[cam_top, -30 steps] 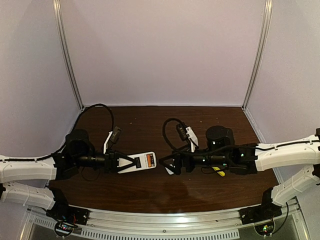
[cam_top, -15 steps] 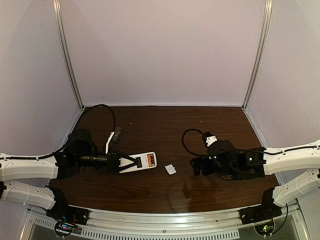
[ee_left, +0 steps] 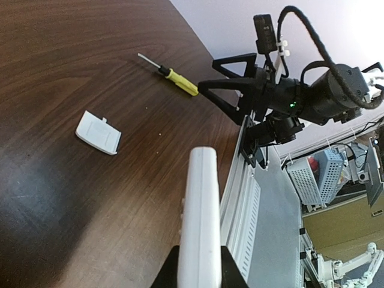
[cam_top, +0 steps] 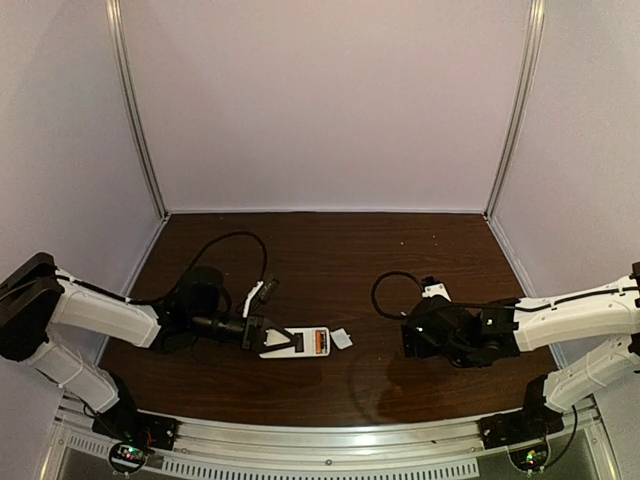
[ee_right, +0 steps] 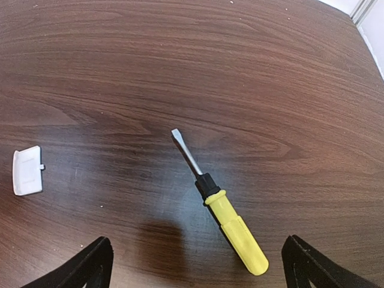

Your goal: Unload the batteries from the remote control

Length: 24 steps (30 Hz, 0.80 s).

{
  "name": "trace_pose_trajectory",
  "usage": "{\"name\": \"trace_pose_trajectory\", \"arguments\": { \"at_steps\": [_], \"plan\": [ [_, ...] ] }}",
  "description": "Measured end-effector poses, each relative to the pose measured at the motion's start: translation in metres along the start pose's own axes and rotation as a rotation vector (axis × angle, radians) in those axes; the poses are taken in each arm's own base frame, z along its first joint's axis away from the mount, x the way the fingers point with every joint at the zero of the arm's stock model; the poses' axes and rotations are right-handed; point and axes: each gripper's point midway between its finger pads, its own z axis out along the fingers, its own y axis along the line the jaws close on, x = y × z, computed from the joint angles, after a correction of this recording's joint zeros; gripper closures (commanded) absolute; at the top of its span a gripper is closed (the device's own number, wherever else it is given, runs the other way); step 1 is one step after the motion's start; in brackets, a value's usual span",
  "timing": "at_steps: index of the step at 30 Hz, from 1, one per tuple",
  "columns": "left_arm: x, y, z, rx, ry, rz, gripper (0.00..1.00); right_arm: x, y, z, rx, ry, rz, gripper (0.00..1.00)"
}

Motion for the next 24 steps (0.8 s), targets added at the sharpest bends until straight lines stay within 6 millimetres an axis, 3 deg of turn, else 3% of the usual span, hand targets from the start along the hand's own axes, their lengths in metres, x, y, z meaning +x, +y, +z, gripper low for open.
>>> {"name": "trace_pose_trajectory", "arguments": {
  "at_steps": [11, 24],
  "plan": [
    [0.023, 0.019, 0.059, 0.045, 0.118, -0.132, 0.98, 0.003, -0.003, 0.002, 0.005, 0.002, 0.002, 0.0],
    [0.031, 0.032, 0.097, 0.033, 0.18, -0.157, 0.87, 0.009, -0.007, 0.004, 0.005, 0.001, 0.003, 0.0]
  ]
}}
